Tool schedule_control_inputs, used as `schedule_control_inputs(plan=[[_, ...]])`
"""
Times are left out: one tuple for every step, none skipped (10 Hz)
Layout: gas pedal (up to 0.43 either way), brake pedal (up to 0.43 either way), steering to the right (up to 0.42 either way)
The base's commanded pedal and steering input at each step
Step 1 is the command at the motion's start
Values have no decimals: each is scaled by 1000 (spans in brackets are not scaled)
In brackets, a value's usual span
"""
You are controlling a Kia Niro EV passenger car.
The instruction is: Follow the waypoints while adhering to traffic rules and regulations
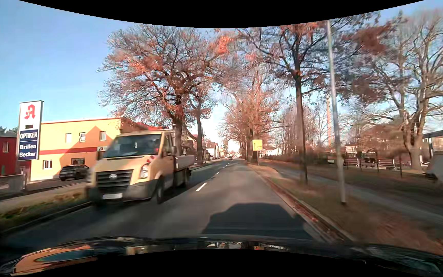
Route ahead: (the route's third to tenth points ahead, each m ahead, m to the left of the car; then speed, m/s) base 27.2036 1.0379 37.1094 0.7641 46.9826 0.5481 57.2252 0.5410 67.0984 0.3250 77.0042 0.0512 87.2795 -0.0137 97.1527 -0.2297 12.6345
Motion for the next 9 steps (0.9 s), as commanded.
schedule_control_inputs(plan=[[110, 0, -1], [118, 0, -1], [138, 0, -1], [138, 0, -1], [138, 0, -1], [138, 0, -1], [130, 0, -1], [130, 0, -1], [130, 0, 0]])
